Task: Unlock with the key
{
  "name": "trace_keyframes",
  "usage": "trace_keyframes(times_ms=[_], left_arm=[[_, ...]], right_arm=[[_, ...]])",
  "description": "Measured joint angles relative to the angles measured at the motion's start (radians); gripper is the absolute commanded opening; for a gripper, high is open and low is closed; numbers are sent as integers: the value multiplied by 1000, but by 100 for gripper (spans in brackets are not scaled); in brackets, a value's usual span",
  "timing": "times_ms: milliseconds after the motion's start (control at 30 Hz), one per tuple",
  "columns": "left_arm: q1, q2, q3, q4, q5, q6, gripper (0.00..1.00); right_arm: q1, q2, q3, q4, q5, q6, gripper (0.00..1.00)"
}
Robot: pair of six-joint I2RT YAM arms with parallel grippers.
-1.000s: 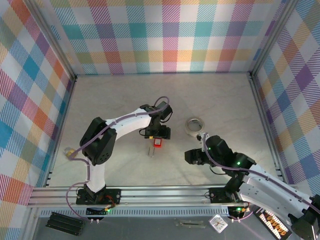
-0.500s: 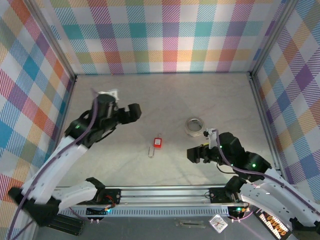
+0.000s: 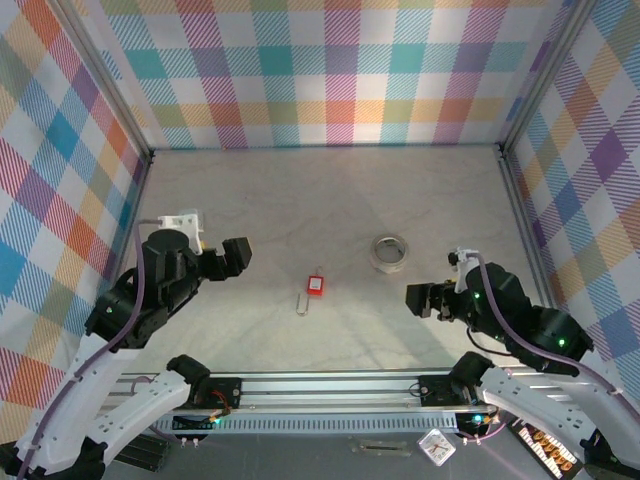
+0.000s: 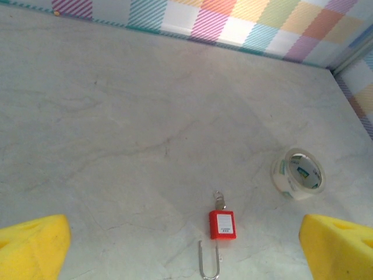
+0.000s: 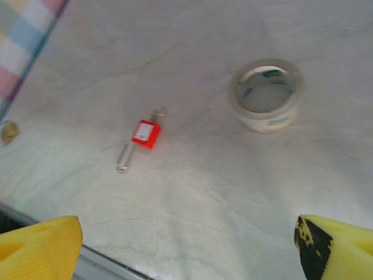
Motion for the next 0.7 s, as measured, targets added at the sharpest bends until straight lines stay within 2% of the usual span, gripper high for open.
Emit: trace_keyframes(times_ms=[167, 433, 567, 700], left_arm=[[0, 17, -39, 22, 19, 17, 100], [0, 131, -68, 22, 19, 9, 100], [0, 132, -93, 34, 42, 2, 100], [0, 142, -93, 64, 68, -6, 100]], right_arm=[[0, 53, 55, -116, 93, 87, 94], [-23, 89, 46, -189, 126, 179, 95], [-137, 93, 45, -237, 132, 192, 95], [-361, 151, 31, -223, 63, 135, 94]])
